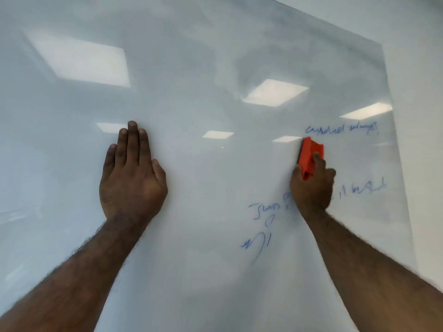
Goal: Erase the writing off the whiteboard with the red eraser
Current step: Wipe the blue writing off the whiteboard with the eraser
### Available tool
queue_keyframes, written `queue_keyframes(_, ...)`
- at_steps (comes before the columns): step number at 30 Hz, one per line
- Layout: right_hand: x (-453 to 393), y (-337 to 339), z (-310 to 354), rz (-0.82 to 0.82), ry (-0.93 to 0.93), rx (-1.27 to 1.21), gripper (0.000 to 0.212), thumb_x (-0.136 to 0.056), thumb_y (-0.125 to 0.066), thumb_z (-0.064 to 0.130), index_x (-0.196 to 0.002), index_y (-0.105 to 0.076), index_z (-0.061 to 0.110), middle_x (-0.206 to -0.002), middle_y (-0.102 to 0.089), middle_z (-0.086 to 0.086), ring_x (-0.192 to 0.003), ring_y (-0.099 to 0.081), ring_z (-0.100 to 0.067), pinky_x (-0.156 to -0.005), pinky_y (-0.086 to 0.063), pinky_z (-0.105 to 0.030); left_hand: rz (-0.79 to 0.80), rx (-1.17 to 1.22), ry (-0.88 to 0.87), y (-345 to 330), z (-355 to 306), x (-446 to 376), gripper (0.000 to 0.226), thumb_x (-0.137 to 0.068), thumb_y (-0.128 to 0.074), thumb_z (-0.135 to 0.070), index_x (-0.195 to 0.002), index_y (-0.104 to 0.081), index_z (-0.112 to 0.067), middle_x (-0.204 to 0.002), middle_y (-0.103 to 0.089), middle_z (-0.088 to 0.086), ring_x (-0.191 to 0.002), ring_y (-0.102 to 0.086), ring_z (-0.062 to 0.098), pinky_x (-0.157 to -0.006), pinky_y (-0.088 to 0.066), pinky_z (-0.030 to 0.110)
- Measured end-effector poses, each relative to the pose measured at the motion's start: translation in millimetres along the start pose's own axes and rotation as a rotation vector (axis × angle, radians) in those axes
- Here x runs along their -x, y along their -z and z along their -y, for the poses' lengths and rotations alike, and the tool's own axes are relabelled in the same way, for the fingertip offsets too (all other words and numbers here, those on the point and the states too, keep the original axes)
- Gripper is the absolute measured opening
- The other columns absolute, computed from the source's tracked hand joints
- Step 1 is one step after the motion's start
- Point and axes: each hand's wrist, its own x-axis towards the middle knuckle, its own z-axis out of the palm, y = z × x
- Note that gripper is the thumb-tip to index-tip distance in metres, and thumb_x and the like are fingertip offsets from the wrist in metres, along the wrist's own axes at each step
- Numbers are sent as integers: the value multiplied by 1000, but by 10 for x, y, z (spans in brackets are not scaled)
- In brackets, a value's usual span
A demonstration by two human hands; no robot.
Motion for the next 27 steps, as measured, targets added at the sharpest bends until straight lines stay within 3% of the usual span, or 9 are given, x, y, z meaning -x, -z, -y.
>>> queue_keyframes(3, 125, 30, -83, -12, -233, 23, 57, -90, -57, 37, -142, -37, 24, -118, -46, -20, -103, -55, -44, -89, -48, -48, 18, 0, 4, 17, -9, -6, 61, -100, -23, -27, -155, -19, -2, -164, -16, 12, -152, -16, 24, -123, -13, 38)
queue_keyframes(6, 331, 9, 214, 33, -159, -5, 58, -88, -59, 31, -141, -39, 20, -119, -47, -21, -103, -54, -43, -89, -47, -47, 23, 1, 3, 21, -1, -9, 61, -99, -22, -28, -155, -18, -2, -164, -16, 12, -152, -15, 23, -123, -11, 38)
queue_keyframes(11, 1189, -1, 696, 123, 619, -52, 56, -83, -65, 30, -135, -53, 13, -104, -56, -19, -83, -55, -37, -72, -49, -42, -2, 2, -14, -10, 41, -12, 61, -100, -22, -29, -155, -18, -3, -164, -16, 13, -152, -15, 25, -122, -6, 35)
queue_keyframes(14, 1552, 50, 587, 326, 1099, -84, 51, -86, -59, 36, -133, -47, 19, -95, -49, -11, -75, -46, -29, -65, -42, -37, -5, 4, -24, -28, 55, -27, 61, -100, -21, -30, -156, -17, -4, -164, -16, 14, -152, -16, 27, -122, -5, 35)
queue_keyframes(17, 1355, 103, 333, 360, 1296, -51, 49, -85, -60, 36, -129, -48, 20, -91, -53, -12, -75, -47, -29, -65, -38, -36, -3, 2, -22, -31, 42, -14, 61, -101, -21, -30, -156, -15, -5, -164, -15, 14, -152, -15, 27, -122, -6, 35)
queue_keyframes(20, 897, 121, 22, 210, 1073, 2, 52, -83, -64, 33, -129, -48, 15, -90, -58, -18, -72, -55, -35, -64, -45, -41, 3, 5, -13, -11, 23, -9, 61, -100, -21, -30, -156, -14, -5, -165, -14, 12, -152, -13, 25, -122, -5, 34)
queue_keyframes(22, 646, 152, -211, 105, 726, 61, 56, -84, -67, 32, -132, -49, 11, -97, -57, -18, -75, -57, -37, -65, -49, -43, 6, 2, -15, 5, 15, -8, 61, -101, -22, -29, -156, -15, -5, -165, -14, 13, -152, -13, 25, -123, -7, 36)
queue_keyframes(25, 415, 147, -416, 36, 79, 46, 56, -86, -63, 35, -135, -42, 15, -119, -54, -16, -97, -60, -41, -78, -52, -46, 26, -1, -9, 25, -12, -4, 61, -100, -24, -28, -156, -16, -4, -165, -13, 13, -152, -13, 25, -123, -9, 37)
queue_keyframes(27, 366, 105, -343, 22, -163, 20, 54, -87, -59, 36, -133, -39, 16, -123, -52, -16, -103, -58, -43, -82, -51, -48, 36, -3, -5, 26, -13, -2, 62, -100, -24, -28, -156, -16, -3, -165, -13, 13, -152, -12, 25, -124, -9, 38)
